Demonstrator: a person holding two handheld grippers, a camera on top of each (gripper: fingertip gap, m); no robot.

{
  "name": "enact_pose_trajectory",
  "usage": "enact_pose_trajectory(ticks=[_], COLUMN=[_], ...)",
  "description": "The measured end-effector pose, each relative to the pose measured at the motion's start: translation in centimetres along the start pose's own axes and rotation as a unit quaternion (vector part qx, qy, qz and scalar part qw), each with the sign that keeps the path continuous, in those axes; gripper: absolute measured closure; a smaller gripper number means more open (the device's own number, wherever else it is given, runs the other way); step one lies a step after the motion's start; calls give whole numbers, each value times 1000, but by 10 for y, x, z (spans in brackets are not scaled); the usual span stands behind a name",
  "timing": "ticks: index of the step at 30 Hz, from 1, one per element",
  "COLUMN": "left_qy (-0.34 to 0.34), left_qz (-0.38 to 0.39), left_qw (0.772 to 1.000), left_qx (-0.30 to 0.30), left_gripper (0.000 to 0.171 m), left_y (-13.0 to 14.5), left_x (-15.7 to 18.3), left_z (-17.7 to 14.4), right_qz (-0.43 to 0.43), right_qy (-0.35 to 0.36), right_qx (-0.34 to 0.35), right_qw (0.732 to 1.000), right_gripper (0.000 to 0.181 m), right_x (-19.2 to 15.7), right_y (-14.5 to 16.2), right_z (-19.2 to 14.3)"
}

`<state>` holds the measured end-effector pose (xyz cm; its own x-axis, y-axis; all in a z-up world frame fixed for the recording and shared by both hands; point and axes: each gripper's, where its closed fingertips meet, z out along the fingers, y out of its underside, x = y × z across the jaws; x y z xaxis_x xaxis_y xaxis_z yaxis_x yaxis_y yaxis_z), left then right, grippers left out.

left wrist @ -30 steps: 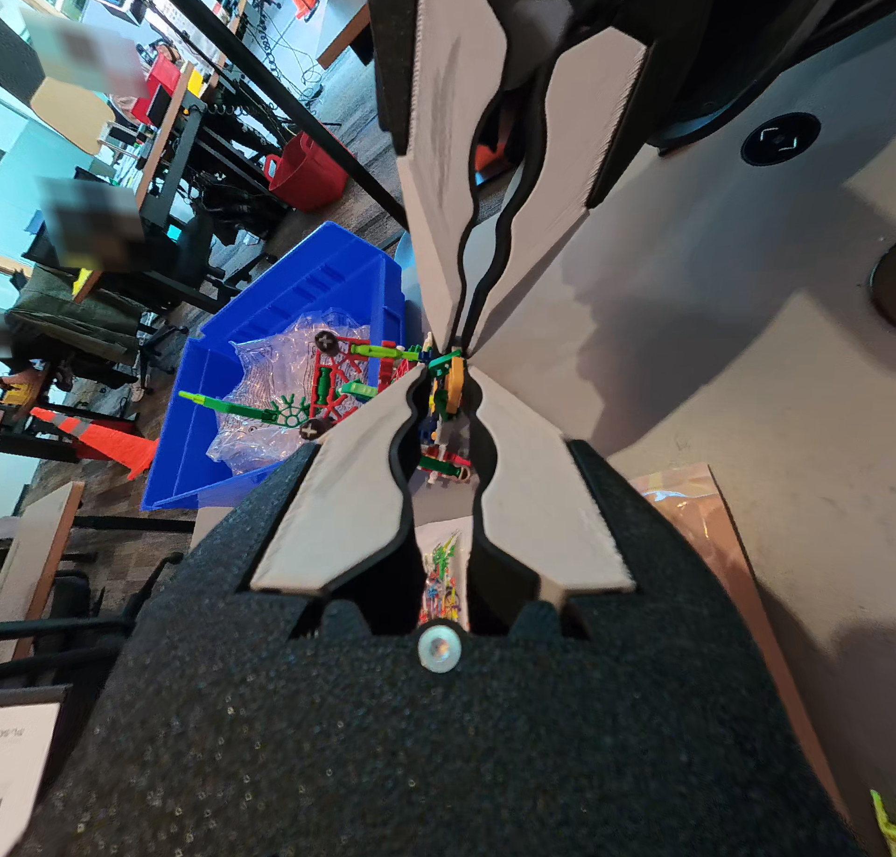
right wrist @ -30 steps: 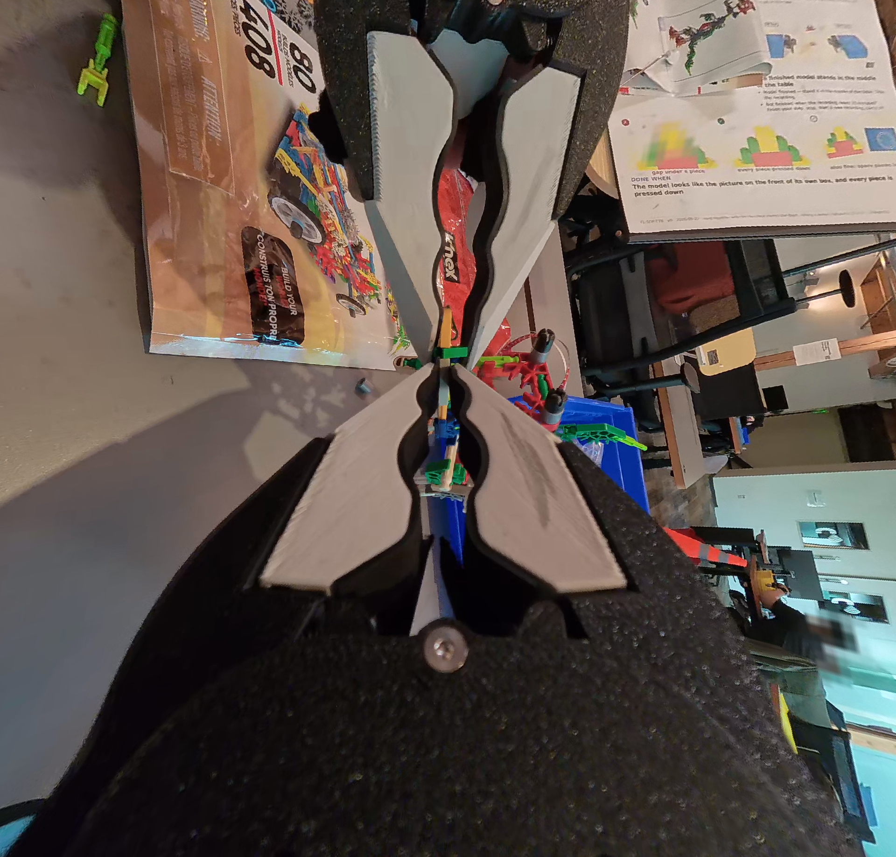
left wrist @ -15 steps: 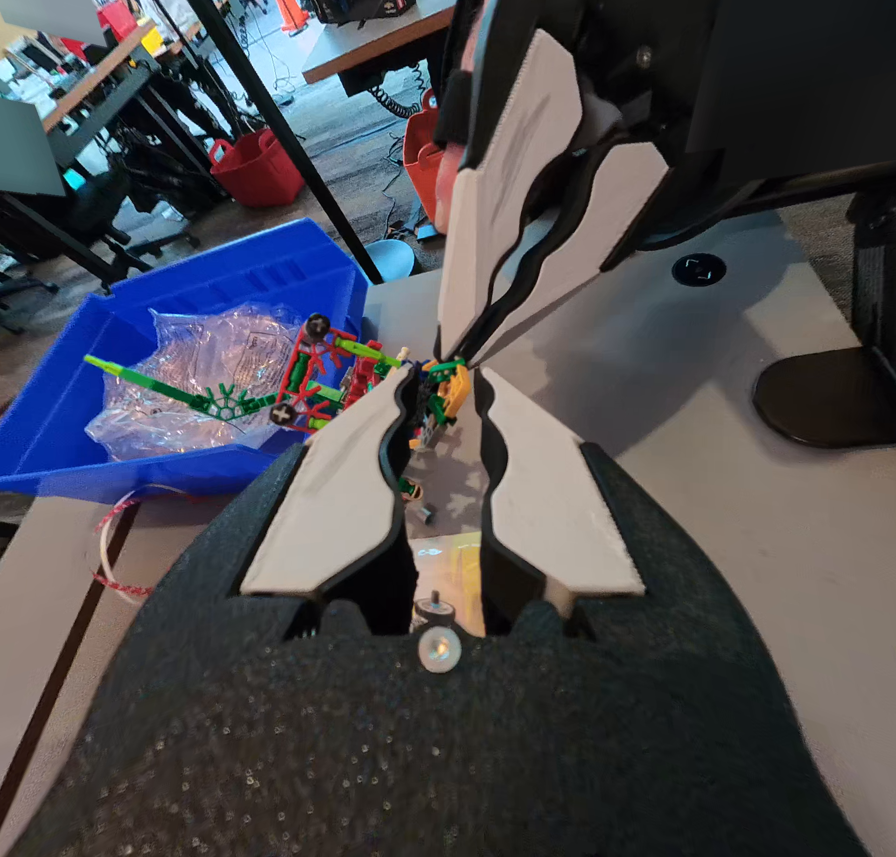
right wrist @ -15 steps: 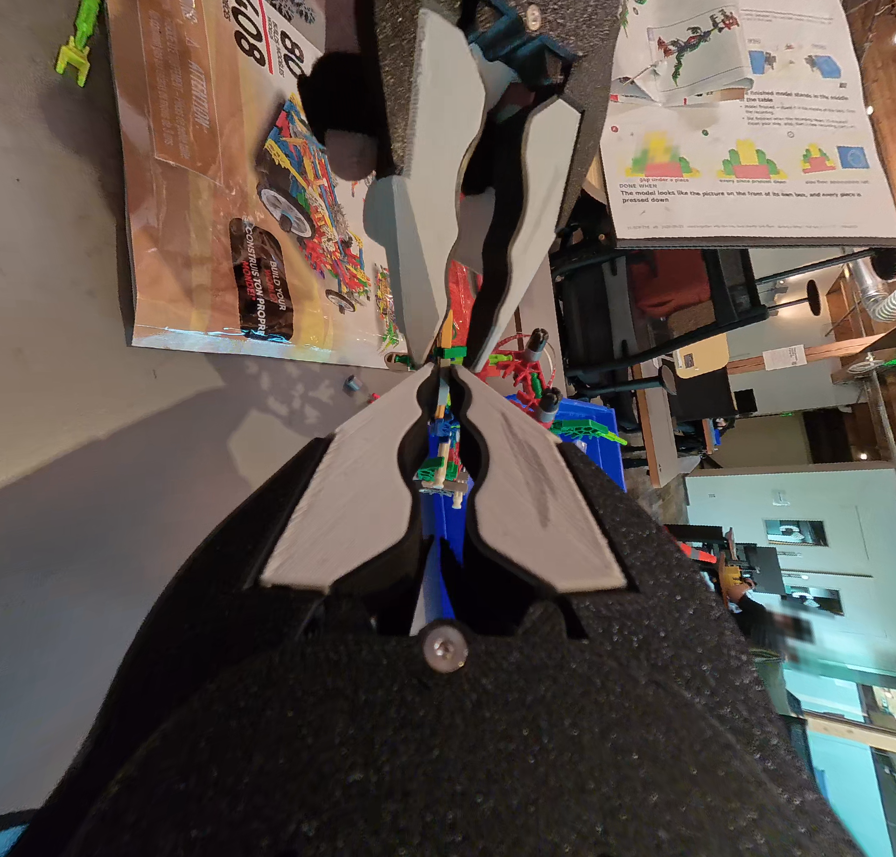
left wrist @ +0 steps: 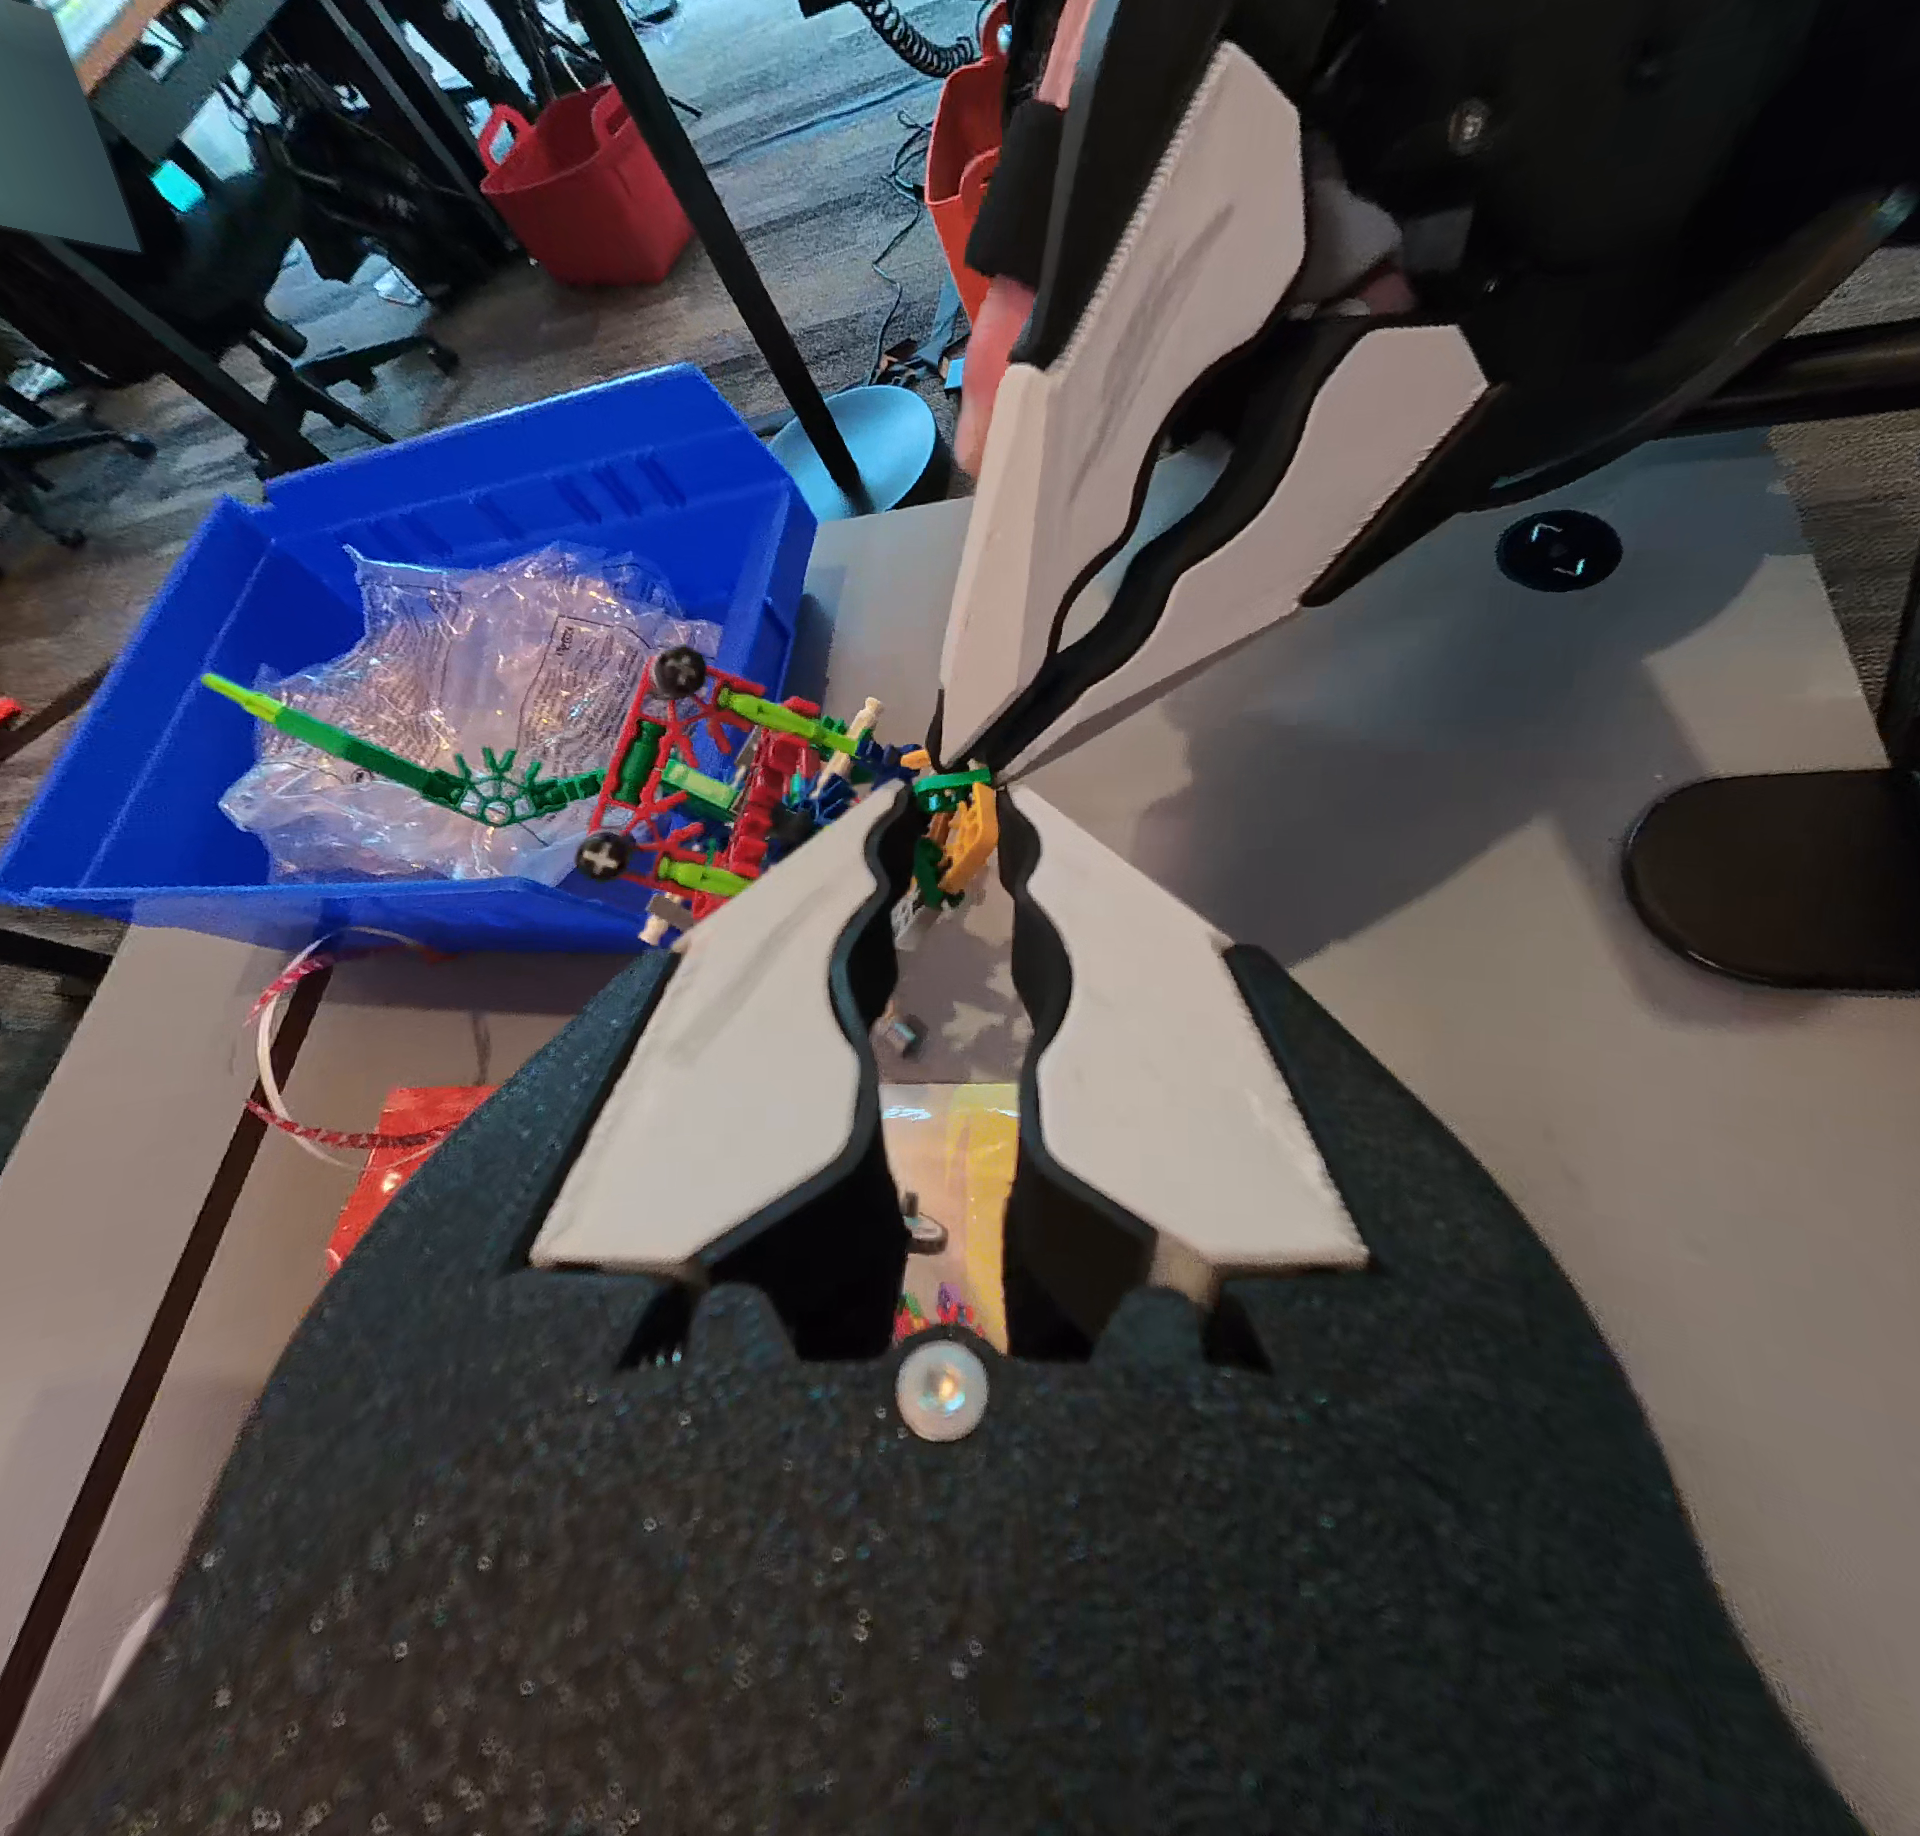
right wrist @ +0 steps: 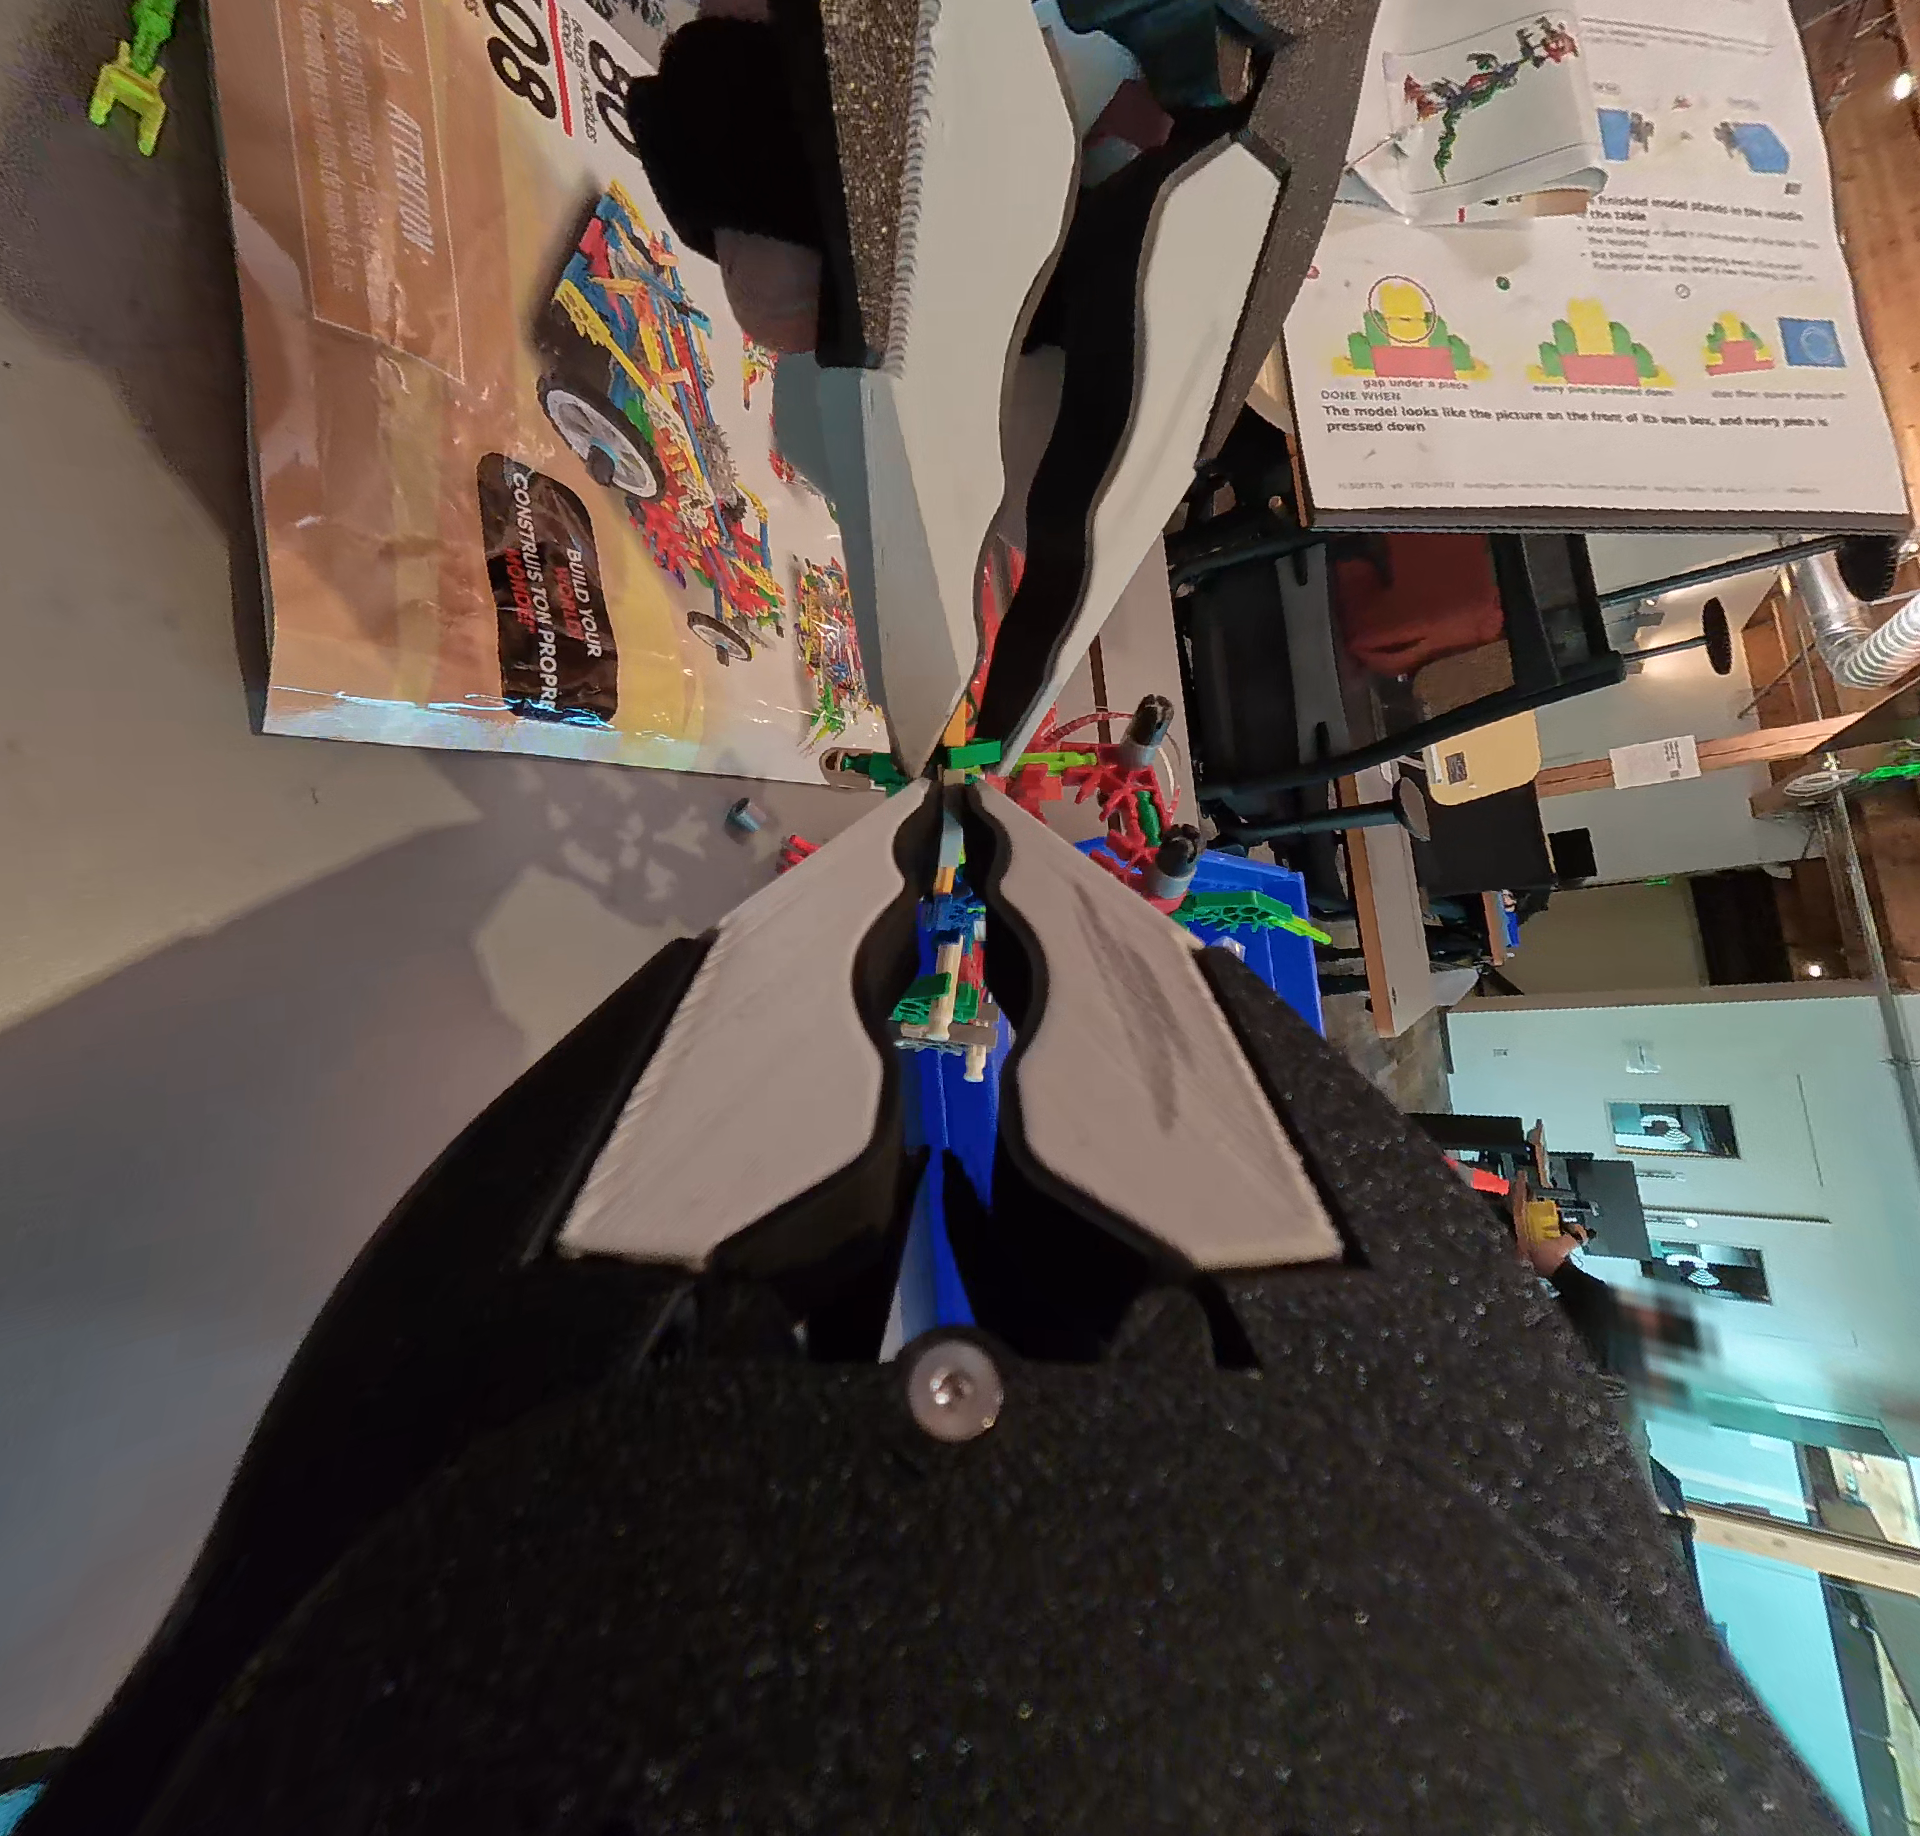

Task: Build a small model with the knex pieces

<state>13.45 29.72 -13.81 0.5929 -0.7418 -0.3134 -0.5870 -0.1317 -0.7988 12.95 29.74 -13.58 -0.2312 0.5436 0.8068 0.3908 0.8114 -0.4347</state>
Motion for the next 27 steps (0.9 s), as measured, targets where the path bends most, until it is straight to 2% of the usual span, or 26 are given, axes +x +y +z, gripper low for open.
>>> enact_pose_trajectory(ticks=[2,8,11,14,17,20,24,27], left_qy=[-8,-54,-80,-95,-82,-44,-30,-5], left_qz=[10,107,169,196,132,76,14,-31], left_qw=[1000,993,982,976,988,996,999,999], left_qx=[7,9,5,0,24,-17,-21,-24], left_gripper=[159,159,159,159,157,157,154,159], left_y=[-2,-3,-4,-4,-11,0,3,5], left_x=[-1,-1,-1,-2,-6,-1,-5,-2], left_z=[0,2,1,1,-5,-3,-4,-4], right_qz=[2,5,4,2,3,-11,-17,-20], right_qy=[1,-3,-5,-3,3,-2,1,2], right_qx=[0,0,0,-1,0,-3,-6,-6], right_qw=[1000,1000,1000,1000,1000,1000,1000,1000], right_gripper=[180,180,180,180,180,180,180,180], right_x=[1,0,-1,0,2,-3,-3,-3], right_y=[1,2,2,2,1,0,0,-1], right_z=[-1,-1,-1,0,1,4,7,7])
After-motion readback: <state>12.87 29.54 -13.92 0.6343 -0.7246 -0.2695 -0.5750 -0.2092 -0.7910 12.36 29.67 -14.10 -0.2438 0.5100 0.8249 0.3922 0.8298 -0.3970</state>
